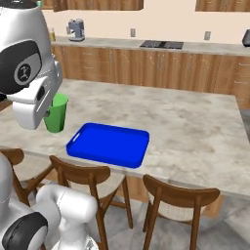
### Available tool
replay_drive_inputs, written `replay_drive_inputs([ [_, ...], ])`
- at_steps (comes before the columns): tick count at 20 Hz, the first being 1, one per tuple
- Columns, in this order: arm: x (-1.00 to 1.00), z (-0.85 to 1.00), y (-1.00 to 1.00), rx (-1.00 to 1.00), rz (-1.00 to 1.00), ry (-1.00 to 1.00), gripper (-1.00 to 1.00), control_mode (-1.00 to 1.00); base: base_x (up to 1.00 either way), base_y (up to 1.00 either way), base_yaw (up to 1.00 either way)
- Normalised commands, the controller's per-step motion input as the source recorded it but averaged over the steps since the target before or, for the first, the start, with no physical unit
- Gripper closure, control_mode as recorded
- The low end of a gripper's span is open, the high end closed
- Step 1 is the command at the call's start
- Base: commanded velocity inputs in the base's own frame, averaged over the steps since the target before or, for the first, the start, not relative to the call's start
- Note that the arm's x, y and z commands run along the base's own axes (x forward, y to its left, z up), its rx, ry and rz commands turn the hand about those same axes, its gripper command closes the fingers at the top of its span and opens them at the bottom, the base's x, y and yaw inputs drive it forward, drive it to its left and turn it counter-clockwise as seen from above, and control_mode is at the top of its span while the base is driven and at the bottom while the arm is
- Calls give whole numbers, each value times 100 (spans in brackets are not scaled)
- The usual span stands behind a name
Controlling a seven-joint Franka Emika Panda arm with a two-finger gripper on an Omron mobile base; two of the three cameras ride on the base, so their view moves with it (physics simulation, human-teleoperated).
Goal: There is a tray on the dining counter. Grab the cup, mug, and pitcher and place them on the tray. The pitcher may be placed next to the tray if it cannot fit the tray.
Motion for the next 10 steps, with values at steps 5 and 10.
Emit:
replay_drive_inputs([
  [5,0,0,0,0,0,0,100,100,92,22,-11],
  [10,0,0,0,0,0,0,100,100,16,1,-1],
])
